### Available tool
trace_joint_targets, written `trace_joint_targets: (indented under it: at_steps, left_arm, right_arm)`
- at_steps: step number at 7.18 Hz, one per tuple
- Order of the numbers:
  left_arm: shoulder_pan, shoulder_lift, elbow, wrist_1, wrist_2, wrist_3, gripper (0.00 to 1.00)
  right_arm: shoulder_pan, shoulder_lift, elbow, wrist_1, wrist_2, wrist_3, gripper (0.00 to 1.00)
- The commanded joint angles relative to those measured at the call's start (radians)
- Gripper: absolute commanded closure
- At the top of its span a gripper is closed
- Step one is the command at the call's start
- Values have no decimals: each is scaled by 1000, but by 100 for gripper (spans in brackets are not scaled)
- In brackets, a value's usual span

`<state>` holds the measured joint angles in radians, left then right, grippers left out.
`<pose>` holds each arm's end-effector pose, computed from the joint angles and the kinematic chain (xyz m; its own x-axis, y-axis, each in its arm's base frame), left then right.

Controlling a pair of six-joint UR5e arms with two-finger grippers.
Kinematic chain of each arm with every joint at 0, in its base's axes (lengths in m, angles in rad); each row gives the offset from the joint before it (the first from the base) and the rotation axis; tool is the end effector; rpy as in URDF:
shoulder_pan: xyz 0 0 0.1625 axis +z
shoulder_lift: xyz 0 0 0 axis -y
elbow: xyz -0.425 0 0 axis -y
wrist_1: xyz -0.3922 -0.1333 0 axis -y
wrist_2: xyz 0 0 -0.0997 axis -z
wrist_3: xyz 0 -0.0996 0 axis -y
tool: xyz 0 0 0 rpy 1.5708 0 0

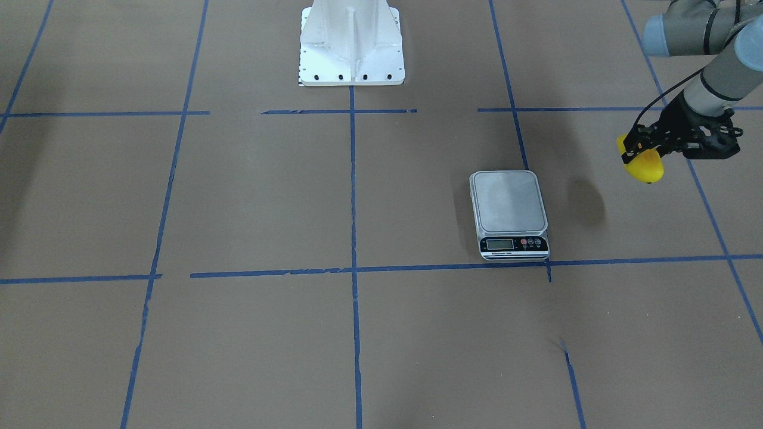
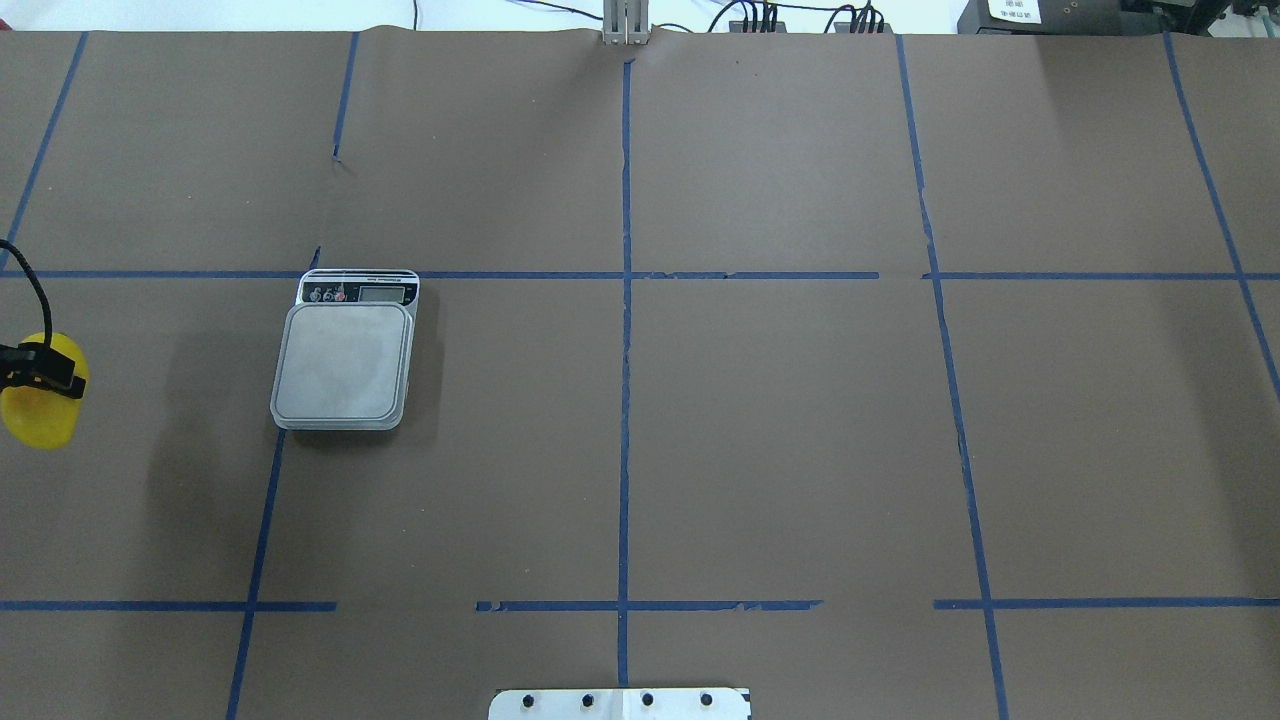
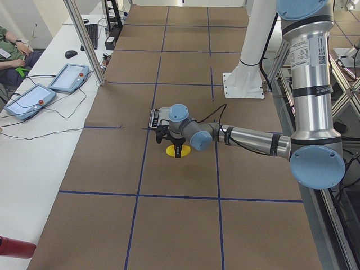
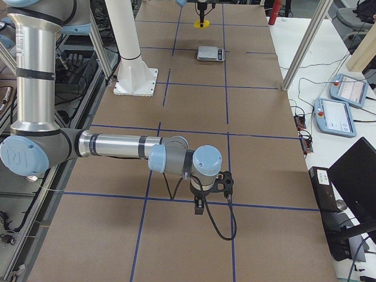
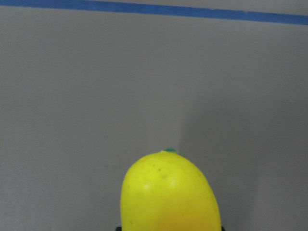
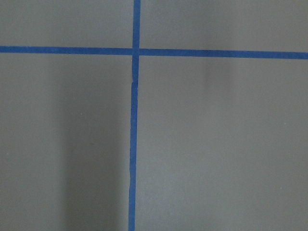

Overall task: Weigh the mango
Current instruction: 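Lift the mango with the left gripper and carry it over the scale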

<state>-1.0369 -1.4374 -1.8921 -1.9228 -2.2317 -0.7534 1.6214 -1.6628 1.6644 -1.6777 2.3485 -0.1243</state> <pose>0.1693 -0.4281 0.5267 0.6772 -0.0140 -0.7357 0.0367 0.9992 0.0147 0.0858 -0.4411 0.6661 0.7087 -0.0143 0.7054 0.0378 0.9991 -0.0178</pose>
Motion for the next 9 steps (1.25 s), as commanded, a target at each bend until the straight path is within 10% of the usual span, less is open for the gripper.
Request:
trace_joint_targets:
  at_steps: [1,3,9]
  left_arm:
    - [-72,-216,-67,352,-2,51,100]
    - [-60,-418,-32,501,-5,7,100]
    - [173,-446,145,182,43,-257,100]
  right_arm:
    - [0,0,0,1,0,0,0]
    - [0,0,0,1,0,0,0]
    - [0,-2,0,0,0,0,0]
